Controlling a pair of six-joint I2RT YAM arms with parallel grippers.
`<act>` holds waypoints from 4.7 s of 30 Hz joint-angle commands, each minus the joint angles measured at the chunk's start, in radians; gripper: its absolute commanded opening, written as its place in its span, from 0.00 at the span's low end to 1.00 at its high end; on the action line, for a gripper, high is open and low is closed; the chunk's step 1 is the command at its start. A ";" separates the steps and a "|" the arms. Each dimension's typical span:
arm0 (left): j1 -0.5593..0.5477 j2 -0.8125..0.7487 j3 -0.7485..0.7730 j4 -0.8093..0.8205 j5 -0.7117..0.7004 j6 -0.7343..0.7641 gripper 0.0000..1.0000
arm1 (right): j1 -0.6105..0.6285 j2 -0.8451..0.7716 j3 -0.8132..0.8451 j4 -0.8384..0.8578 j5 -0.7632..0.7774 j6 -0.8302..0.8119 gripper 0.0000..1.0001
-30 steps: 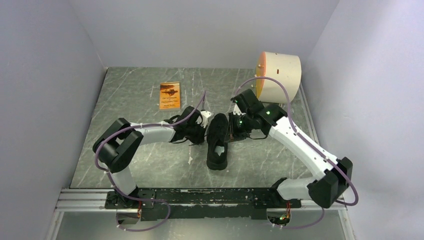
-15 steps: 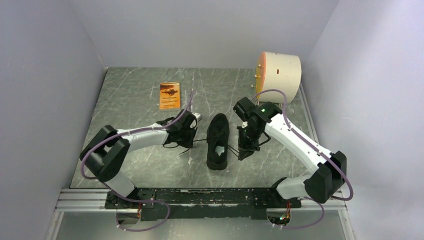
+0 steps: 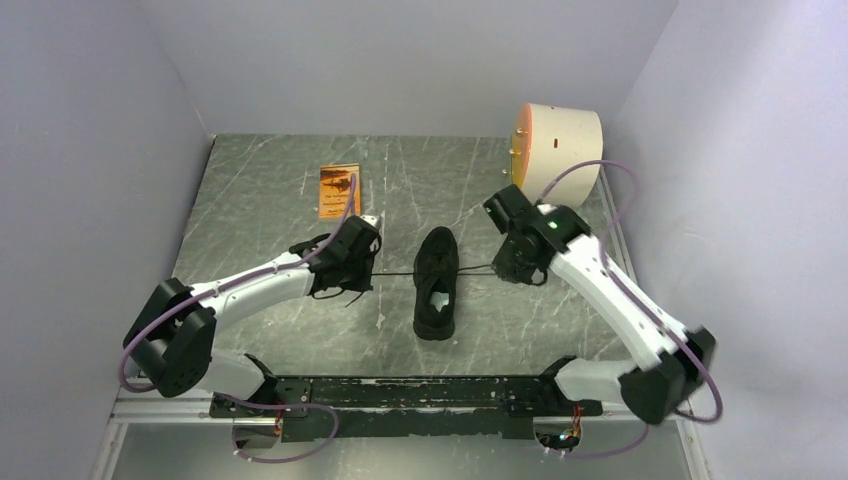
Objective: Tie the shoes
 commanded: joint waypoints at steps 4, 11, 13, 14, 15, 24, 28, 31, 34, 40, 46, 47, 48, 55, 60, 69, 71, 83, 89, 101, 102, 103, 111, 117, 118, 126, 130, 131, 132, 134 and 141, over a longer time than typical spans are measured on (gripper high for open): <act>0.003 -0.029 0.092 -0.110 -0.061 -0.050 0.05 | -0.002 -0.379 -0.171 0.554 0.111 -0.438 0.00; 0.004 -0.060 0.160 -0.226 -0.128 -0.102 0.05 | -0.002 -0.730 -0.515 0.885 0.001 -0.523 0.00; 0.005 -0.068 0.159 -0.250 -0.141 -0.124 0.05 | -0.002 -0.767 -0.589 0.984 -0.046 -0.474 0.00; 0.005 -0.076 0.154 -0.260 -0.146 -0.140 0.05 | -0.002 -0.763 -0.608 1.018 -0.085 -0.467 0.00; 0.006 -0.087 0.146 -0.261 -0.144 -0.155 0.05 | -0.002 -0.745 -0.613 1.029 -0.132 -0.474 0.00; 0.004 -0.161 0.146 -0.247 -0.103 -0.036 0.05 | -0.003 -0.384 -0.428 0.431 -0.255 -0.410 0.00; 0.005 -0.156 0.162 -0.238 -0.041 0.044 0.05 | -0.003 -0.243 -0.479 0.397 -0.480 -0.444 0.00; 0.004 -0.167 0.150 -0.192 -0.003 0.086 0.05 | -0.003 -0.221 -0.561 0.410 -0.583 -0.427 0.00; 0.004 -0.149 0.150 -0.175 0.029 0.121 0.05 | -0.004 -0.257 -0.550 0.448 -0.545 -0.440 0.25; 0.005 -0.130 0.147 -0.142 0.069 0.142 0.05 | -0.006 -0.174 -0.481 0.538 -0.466 -0.590 0.60; 0.004 -0.124 0.168 -0.150 0.072 0.142 0.05 | -0.037 -0.144 -0.458 0.739 -0.430 -0.589 0.58; 0.004 -0.126 0.168 -0.153 0.070 0.142 0.05 | -0.049 -0.131 -0.446 0.754 -0.427 -0.598 0.56; 0.005 -0.129 0.170 -0.156 0.066 0.143 0.05 | -0.059 -0.114 -0.430 0.758 -0.411 -0.610 0.53; 0.007 -0.131 0.181 -0.177 0.057 0.153 0.05 | -0.084 -0.048 -0.448 0.924 -0.443 -0.781 0.48; 0.008 -0.128 0.189 -0.180 0.077 0.142 0.05 | -0.082 -0.023 -0.459 1.002 -0.523 -0.832 0.48; 0.012 -0.121 0.192 -0.191 0.081 0.155 0.05 | -0.083 -0.036 -0.529 1.073 -0.691 -0.869 0.49; 0.012 -0.115 0.195 -0.184 0.096 0.153 0.05 | -0.083 -0.062 -0.553 1.101 -0.685 -0.858 0.54; 0.018 -0.128 0.195 -0.211 0.032 0.101 0.05 | -0.084 0.005 -0.488 0.932 -0.478 -0.730 0.00; 0.021 -0.153 0.172 -0.213 0.001 0.102 0.05 | -0.085 -0.030 -0.444 0.535 -0.464 -0.491 0.00; 0.035 -0.114 0.197 -0.195 0.049 0.124 0.05 | -0.078 -0.039 -0.472 0.813 -0.640 -0.632 0.00; 0.035 -0.112 0.205 -0.200 0.052 0.123 0.05 | -0.071 -0.027 -0.473 0.872 -0.661 -0.642 0.00; 0.035 -0.114 0.211 -0.205 0.056 0.124 0.05 | -0.068 -0.019 -0.480 0.930 -0.678 -0.651 0.00; 0.037 -0.182 0.177 -0.228 0.074 0.148 0.05 | -0.055 0.110 -0.455 1.085 -0.771 -0.793 0.00; 0.037 -0.211 0.139 -0.216 0.104 0.129 0.05 | -0.052 0.058 -0.451 1.004 -0.754 -0.822 0.38; 0.038 -0.212 0.138 -0.214 0.107 0.129 0.05 | -0.053 0.037 -0.466 1.017 -0.745 -0.811 0.42; 0.038 -0.190 0.162 -0.211 0.123 0.141 0.05 | -0.060 0.036 -0.459 1.040 -0.709 -0.804 0.43; 0.039 -0.194 0.156 -0.208 0.129 0.138 0.05 | -0.060 0.045 -0.446 1.056 -0.709 -0.805 0.33; 0.039 -0.197 0.156 -0.211 0.126 0.141 0.05 | -0.061 0.050 -0.430 1.031 -0.700 -0.809 0.30; 0.039 -0.199 0.157 -0.215 0.120 0.145 0.05 | -0.060 0.052 -0.416 1.004 -0.690 -0.814 0.28; 0.040 -0.201 0.159 -0.222 0.112 0.149 0.05 | -0.060 0.038 -0.405 0.966 -0.661 -0.821 0.27; 0.043 -0.198 0.162 -0.219 0.112 0.150 0.05 | -0.062 -0.006 -0.411 0.918 -0.637 -0.824 0.21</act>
